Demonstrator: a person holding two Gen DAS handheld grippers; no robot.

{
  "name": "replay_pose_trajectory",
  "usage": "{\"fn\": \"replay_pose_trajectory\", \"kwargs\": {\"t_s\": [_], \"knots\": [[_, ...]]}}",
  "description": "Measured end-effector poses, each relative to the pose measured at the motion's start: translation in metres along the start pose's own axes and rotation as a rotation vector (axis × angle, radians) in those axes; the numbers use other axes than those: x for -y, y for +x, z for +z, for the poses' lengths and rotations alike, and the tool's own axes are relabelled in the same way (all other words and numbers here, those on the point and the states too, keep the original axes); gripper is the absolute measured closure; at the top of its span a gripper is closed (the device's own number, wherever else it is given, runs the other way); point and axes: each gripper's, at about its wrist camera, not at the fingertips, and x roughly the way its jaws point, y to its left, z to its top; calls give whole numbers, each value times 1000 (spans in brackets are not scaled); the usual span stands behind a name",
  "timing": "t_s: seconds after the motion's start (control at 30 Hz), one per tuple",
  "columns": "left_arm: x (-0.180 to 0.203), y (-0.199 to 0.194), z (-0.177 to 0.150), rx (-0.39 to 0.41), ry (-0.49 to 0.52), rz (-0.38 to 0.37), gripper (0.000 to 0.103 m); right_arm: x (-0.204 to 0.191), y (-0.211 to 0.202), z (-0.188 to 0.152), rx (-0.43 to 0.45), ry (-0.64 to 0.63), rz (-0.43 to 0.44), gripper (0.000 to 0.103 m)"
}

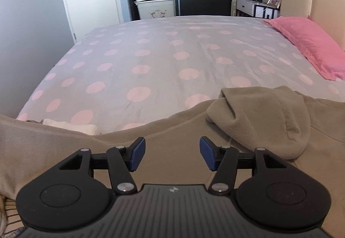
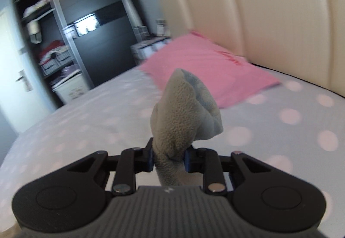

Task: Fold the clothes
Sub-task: 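Grasp a hoodie sleeve cuff with the right gripper and lift it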

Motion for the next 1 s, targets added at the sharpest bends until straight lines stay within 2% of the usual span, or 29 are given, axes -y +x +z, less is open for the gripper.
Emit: {"fn": "replay_pose_trajectory", "kwargs": {"t_s": [0.13,0.27,0.43,0.53,0.67,0.73,0.9,0.97,1.0], "knots": [[10,12,-6,0,40,-23,49,-91,-22,5,8,-98,126,75],[11,20,-13,-7,44,-55,49,-166,-40,4,-6,-129,260,75],[0,19,-11,-7,4,-84,49,-262,-48,-16,-45,-182,415,75],[-9,13,-11,0,-32,-97,49,-309,-39,-51,-102,-216,454,75],[-18,15,-14,-10,-67,-98,49,-357,-18,-122,-146,-344,436,75],[-21,18,-15,-18,-89,-102,49,-375,-8,-159,-139,-434,418,75],[-22,22,-16,-25,-104,-106,49,-396,24,-244,-230,-584,444,74],[-23,23,-16,-27,-118,-110,49,-397,34,-268,-259,-636,453,71],[-23,24,-15,-27,-128,-117,49,-395,36,-277,-272,-647,467,65]]}}
